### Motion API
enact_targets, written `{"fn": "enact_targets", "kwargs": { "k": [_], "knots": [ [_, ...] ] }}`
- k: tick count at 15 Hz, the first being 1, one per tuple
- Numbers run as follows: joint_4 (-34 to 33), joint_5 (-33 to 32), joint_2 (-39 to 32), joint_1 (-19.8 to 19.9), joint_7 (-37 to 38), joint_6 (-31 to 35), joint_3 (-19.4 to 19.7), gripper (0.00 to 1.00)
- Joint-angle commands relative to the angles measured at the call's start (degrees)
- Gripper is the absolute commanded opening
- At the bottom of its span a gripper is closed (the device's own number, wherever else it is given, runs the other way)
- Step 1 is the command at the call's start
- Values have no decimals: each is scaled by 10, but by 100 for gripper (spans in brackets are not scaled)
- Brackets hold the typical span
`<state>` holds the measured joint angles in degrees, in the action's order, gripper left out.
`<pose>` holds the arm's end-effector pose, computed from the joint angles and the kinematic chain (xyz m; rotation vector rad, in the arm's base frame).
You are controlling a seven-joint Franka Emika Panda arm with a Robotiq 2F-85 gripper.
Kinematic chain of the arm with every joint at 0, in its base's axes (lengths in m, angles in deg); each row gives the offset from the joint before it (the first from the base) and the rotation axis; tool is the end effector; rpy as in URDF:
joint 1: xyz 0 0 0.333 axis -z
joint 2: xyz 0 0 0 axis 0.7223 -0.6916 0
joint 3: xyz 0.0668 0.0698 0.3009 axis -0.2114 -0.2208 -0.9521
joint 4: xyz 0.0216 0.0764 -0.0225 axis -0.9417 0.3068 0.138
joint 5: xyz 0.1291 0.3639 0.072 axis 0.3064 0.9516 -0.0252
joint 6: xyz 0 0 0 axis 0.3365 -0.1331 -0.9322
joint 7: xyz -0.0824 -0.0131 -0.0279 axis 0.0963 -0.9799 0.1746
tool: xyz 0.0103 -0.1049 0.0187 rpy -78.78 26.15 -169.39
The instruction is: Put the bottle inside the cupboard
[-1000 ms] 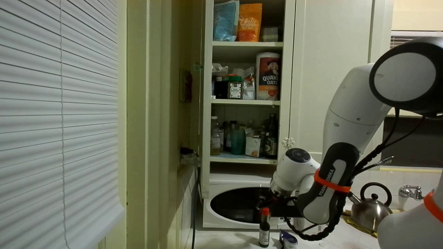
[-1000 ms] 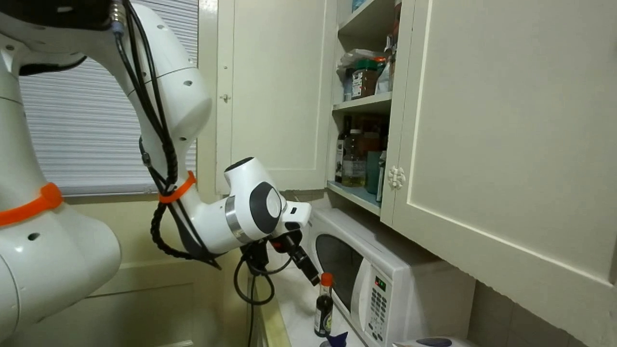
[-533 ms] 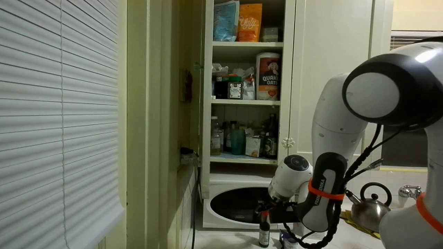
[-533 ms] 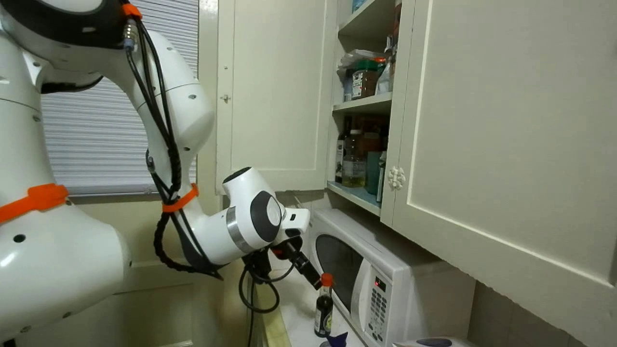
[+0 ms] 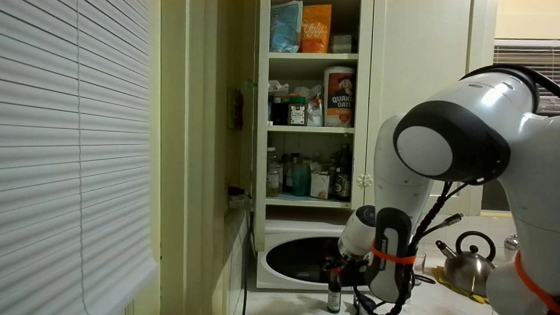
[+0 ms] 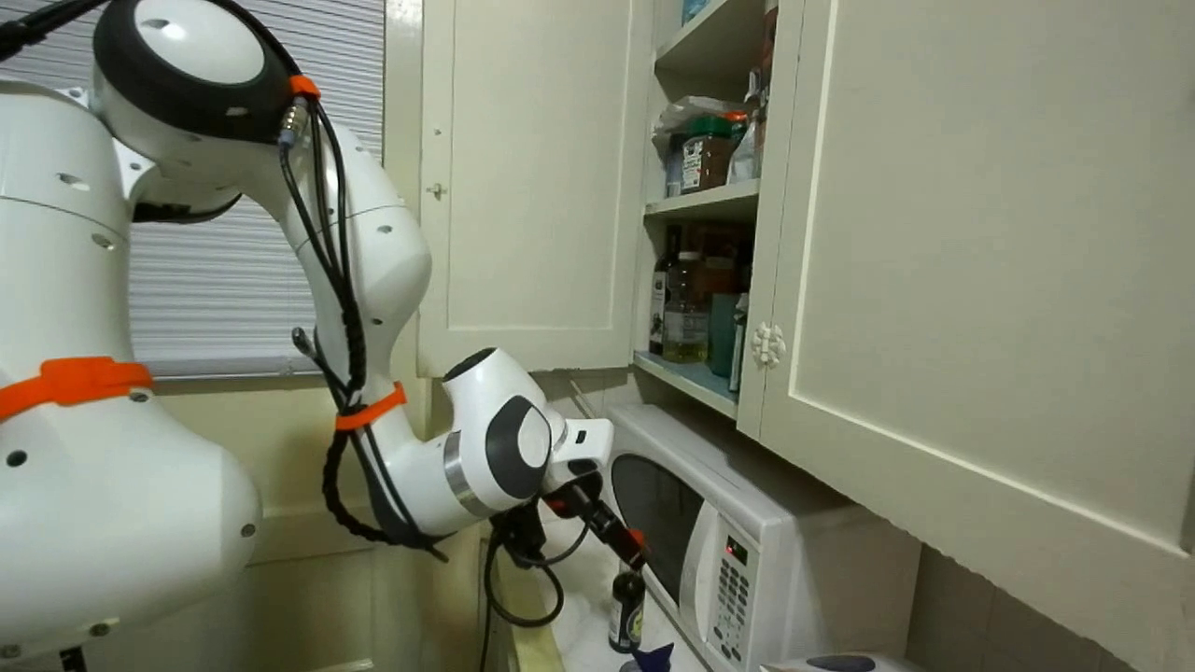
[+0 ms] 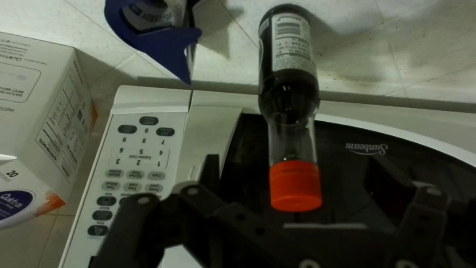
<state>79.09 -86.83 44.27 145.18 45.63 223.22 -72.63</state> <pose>0.4453 0.0351 0.2626 2.8118 -0.3858 1.0111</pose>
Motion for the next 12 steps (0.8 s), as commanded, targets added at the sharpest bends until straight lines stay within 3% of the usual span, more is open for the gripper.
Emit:
{"fn": "enact_targets", "kwargs": {
  "k": [1,2,12],
  "knots": [
    [13,101,-26,-11,-95,-9,-15,100],
    [3,6,-9,-5,-9,-1,1,100],
    [-6,28,19,22,16,30,-28,100]
  ]
}}
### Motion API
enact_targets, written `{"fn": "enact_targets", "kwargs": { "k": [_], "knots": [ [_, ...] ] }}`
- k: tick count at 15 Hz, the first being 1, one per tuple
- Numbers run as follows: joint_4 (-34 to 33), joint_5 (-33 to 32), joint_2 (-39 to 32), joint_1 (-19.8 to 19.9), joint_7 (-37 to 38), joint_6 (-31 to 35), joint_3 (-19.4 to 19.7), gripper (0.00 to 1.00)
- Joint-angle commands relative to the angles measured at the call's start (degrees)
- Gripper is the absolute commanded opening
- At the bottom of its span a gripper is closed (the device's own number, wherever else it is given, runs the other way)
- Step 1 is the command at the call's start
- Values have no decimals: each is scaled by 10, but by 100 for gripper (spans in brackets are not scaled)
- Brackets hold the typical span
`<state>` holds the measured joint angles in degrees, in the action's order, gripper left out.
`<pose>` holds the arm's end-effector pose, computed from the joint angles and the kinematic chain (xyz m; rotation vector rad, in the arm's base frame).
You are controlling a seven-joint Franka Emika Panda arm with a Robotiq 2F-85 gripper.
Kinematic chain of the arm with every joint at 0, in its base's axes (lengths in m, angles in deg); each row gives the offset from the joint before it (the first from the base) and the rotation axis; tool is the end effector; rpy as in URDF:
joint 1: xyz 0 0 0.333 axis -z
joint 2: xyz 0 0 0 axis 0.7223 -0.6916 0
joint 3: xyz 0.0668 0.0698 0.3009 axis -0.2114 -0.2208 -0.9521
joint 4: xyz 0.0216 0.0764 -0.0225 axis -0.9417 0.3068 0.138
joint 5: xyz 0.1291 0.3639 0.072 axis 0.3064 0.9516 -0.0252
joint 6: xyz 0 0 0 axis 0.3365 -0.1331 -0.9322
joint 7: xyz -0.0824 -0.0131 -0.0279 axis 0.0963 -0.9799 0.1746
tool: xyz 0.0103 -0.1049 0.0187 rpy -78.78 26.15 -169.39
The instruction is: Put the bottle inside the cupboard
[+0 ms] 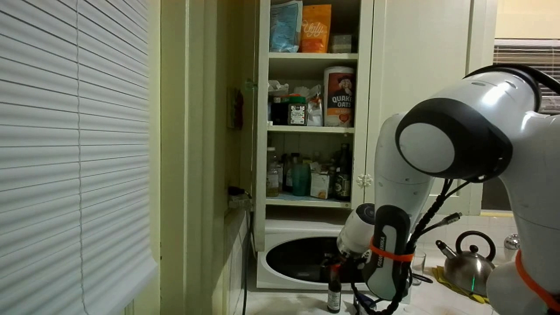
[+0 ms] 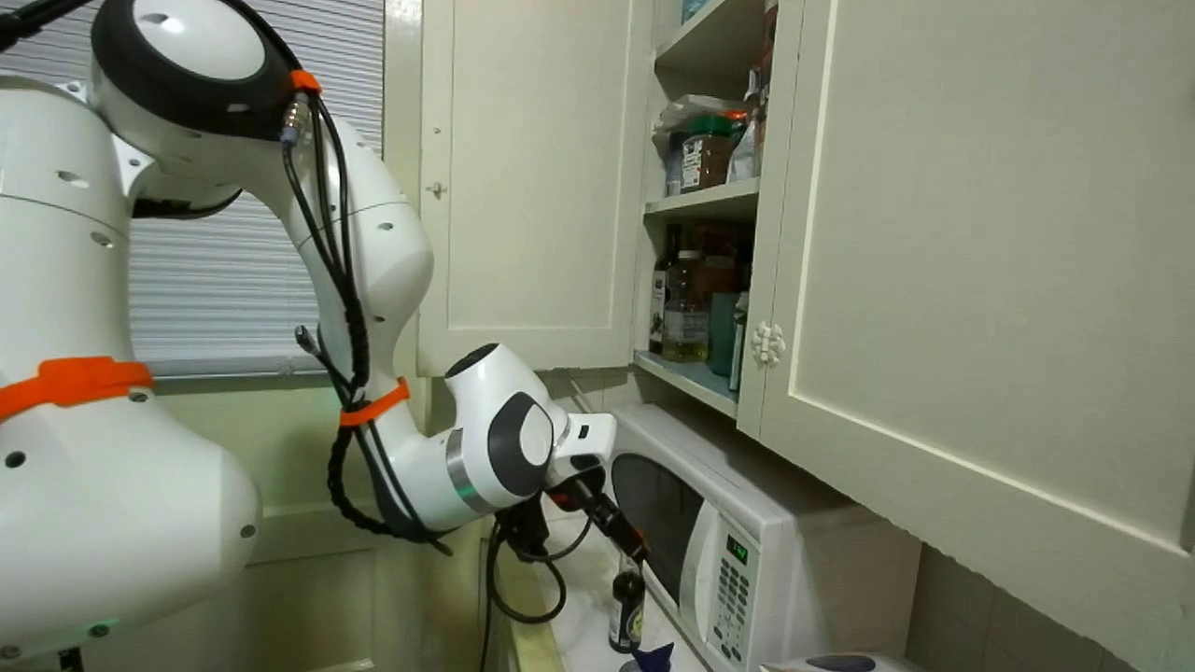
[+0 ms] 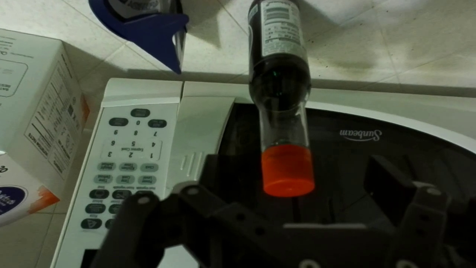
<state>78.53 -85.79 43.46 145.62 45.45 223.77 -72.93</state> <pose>0.4499 0.0355 0.2682 2.8201 -0.4116 1.0444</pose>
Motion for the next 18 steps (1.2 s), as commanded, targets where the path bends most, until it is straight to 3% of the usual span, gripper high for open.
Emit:
{"fn": "enact_targets", "kwargs": {
  "k": [1,4,5,10,18],
  "knots": [
    [-1,19,30,20,21,25,-29,100],
    [-4,21,44,29,29,30,-39,100],
    [5,115,28,28,-55,25,-62,100],
    [-1,225,38,42,-108,25,-110,100],
    [-5,283,45,55,-138,5,-142,100]
  ]
}}
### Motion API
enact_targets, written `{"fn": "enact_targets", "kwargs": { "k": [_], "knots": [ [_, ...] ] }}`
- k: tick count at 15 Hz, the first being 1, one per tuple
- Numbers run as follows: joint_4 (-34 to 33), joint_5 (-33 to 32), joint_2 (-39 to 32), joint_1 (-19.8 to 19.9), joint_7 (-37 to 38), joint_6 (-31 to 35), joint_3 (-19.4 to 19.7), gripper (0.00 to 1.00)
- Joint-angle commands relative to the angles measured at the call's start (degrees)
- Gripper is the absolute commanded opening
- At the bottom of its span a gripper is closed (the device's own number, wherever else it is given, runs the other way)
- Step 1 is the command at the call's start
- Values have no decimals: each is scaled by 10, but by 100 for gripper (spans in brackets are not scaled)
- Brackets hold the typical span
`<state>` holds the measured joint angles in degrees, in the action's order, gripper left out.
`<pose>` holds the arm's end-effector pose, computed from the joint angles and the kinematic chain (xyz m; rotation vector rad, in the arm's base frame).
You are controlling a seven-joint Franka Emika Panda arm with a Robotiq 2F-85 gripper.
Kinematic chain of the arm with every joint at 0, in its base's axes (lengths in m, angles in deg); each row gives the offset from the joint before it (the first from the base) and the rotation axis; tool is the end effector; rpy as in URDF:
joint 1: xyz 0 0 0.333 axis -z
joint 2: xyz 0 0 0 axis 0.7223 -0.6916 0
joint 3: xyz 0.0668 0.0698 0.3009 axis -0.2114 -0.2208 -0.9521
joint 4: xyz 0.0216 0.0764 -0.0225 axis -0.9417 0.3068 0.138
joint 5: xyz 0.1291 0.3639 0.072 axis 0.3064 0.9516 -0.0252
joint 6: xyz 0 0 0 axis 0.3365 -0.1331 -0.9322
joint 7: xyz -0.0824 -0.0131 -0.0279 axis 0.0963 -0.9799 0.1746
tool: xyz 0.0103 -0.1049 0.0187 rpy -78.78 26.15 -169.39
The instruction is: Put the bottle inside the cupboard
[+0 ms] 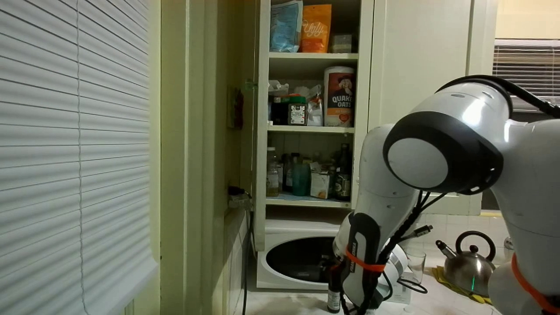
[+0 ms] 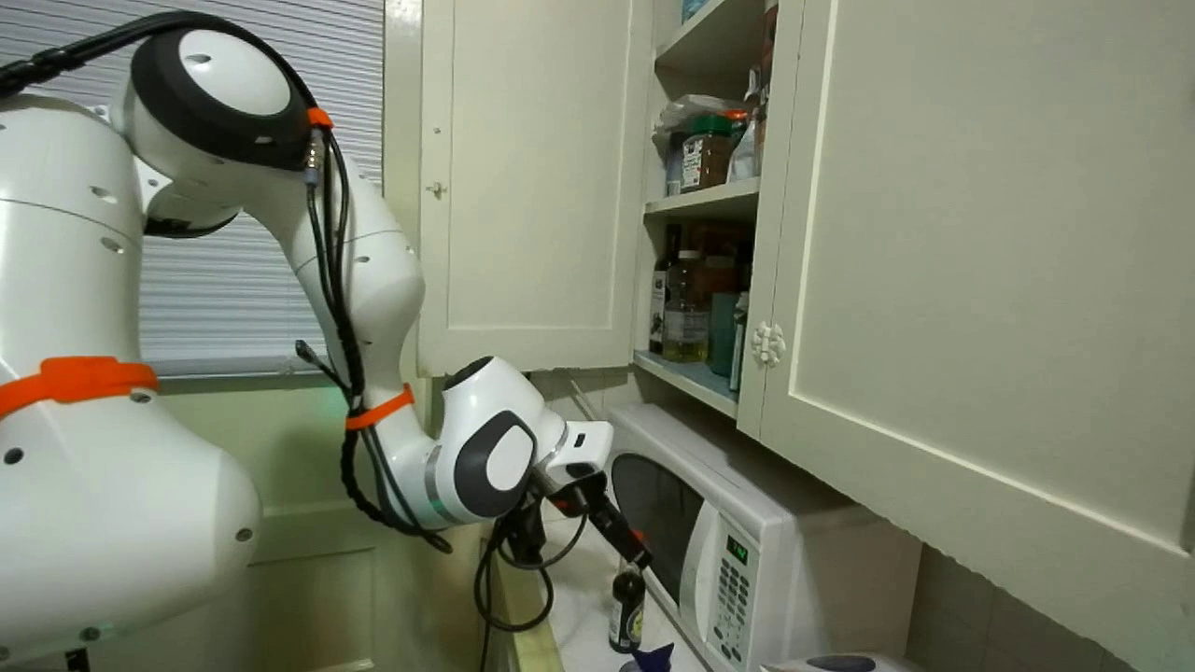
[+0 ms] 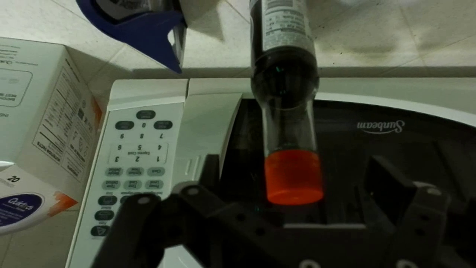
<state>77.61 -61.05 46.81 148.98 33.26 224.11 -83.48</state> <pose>0.4595 0.0422 0.2543 2.7391 -0.5316 1.0862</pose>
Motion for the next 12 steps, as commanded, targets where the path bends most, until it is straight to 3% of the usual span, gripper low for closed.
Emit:
{"fn": "enact_targets", "kwargs": {
  "k": [1,4,12],
  "knots": [
    [4,40,14,23,-16,-3,-38,97],
    [3,50,14,26,-18,-12,-43,90],
    [2,61,12,27,-19,-29,-52,90]
  ]
}}
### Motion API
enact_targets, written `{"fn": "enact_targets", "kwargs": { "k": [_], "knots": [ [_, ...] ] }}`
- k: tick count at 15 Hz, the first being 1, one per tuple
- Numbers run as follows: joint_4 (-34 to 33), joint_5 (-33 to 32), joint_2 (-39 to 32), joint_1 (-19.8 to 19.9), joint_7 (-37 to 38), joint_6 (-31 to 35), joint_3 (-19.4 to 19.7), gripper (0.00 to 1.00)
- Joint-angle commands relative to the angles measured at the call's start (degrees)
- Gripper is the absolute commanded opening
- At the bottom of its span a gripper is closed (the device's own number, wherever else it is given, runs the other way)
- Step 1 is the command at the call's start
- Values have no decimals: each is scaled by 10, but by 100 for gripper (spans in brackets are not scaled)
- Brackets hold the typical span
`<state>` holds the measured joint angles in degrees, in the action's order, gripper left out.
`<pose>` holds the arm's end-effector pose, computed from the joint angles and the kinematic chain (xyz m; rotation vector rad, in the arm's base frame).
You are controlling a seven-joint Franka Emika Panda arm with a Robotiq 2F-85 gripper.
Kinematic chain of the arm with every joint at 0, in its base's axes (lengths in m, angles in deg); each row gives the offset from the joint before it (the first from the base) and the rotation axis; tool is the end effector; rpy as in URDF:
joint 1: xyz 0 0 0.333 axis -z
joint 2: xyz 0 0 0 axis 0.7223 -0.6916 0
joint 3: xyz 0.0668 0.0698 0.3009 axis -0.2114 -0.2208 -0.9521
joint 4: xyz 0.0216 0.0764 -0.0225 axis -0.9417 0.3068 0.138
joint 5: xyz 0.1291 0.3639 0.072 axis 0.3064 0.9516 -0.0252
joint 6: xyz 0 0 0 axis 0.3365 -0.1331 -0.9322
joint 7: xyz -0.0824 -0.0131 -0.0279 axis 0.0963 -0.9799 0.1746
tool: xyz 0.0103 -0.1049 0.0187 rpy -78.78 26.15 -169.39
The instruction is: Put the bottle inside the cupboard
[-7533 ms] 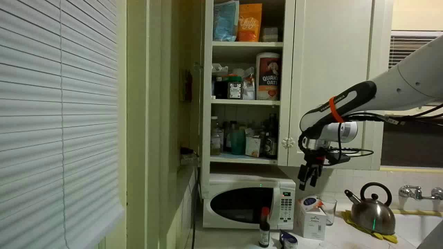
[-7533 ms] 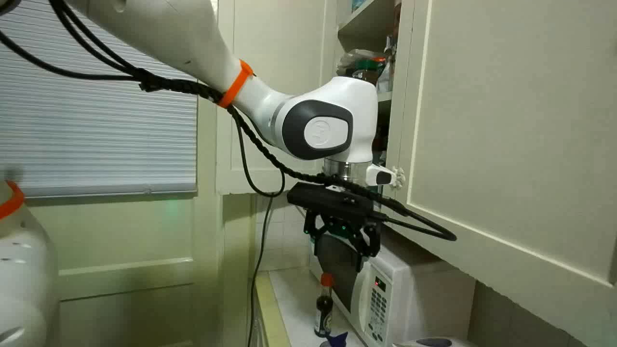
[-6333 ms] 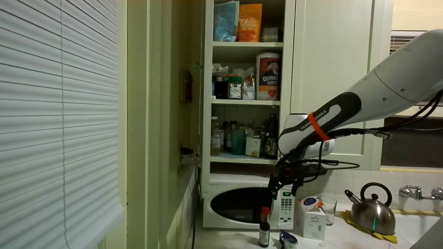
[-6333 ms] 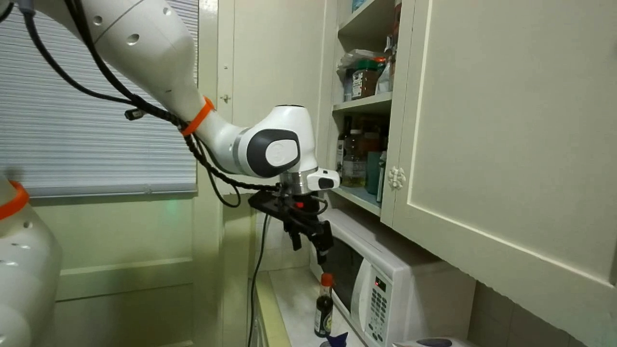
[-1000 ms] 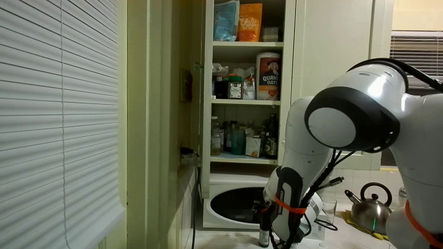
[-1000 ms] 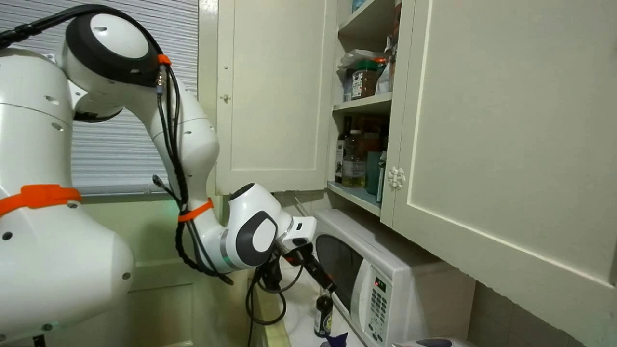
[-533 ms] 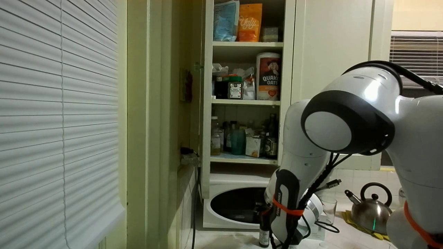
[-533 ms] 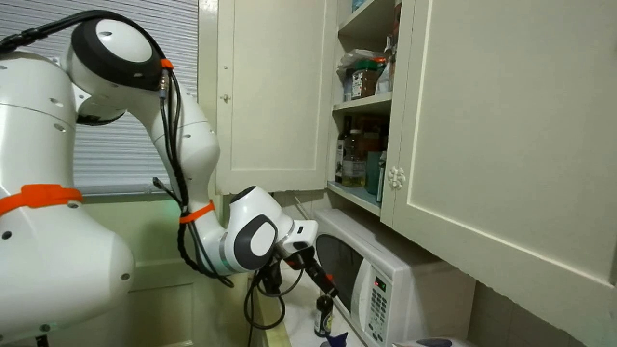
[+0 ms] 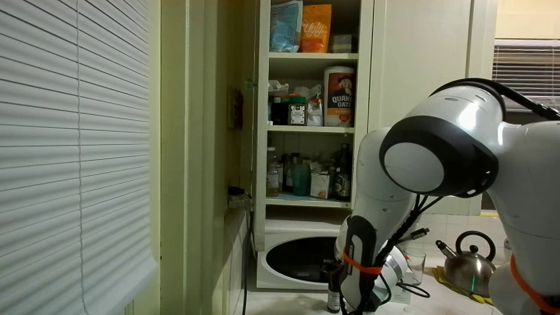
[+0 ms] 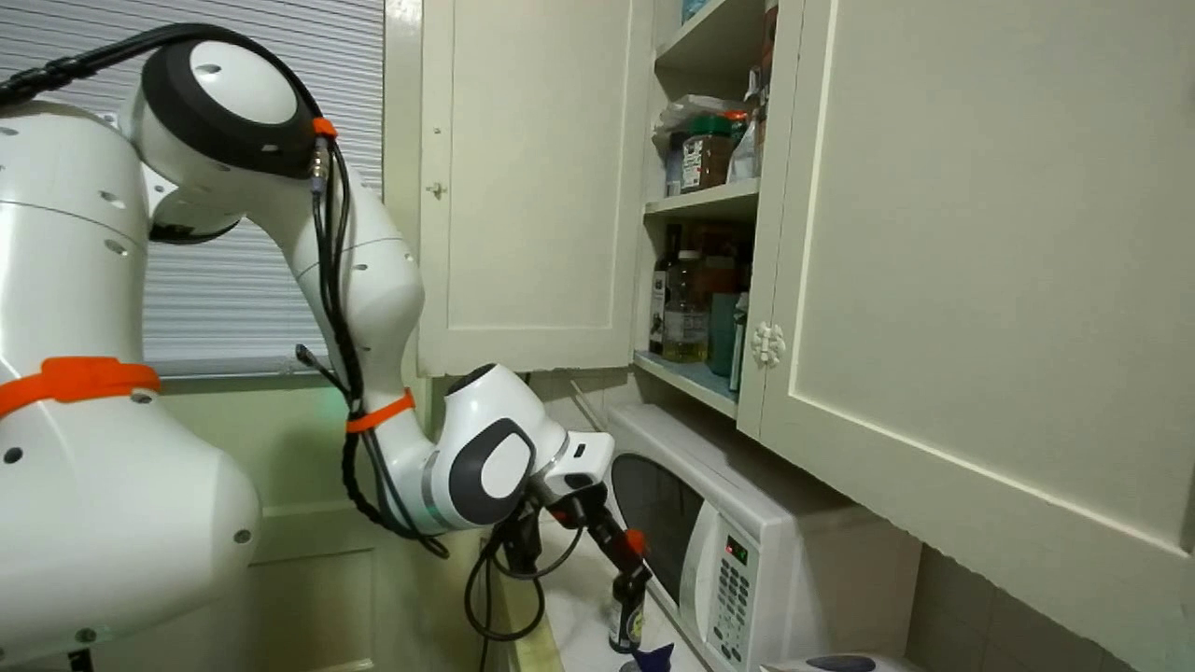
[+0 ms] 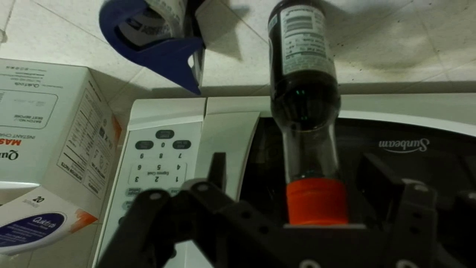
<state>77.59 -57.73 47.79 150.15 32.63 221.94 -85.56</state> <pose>0.4573 0.0379 0.2427 2.7215 -0.5849 1.0252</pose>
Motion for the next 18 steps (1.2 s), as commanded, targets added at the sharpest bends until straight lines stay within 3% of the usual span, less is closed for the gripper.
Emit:
{"fn": "enact_targets", "kwargs": {
  "k": [1,3,4,9,14,18],
  "knots": [
    [1,29,1,16,-12,-7,-33,85],
    [1,31,3,17,-11,-2,-35,82],
    [1,31,3,17,-11,-1,-37,76],
    [0,33,7,19,-10,12,-43,69],
    [0,34,13,25,-9,35,-51,78],
    [-1,33,23,33,-6,62,-56,67]
  ]
}}
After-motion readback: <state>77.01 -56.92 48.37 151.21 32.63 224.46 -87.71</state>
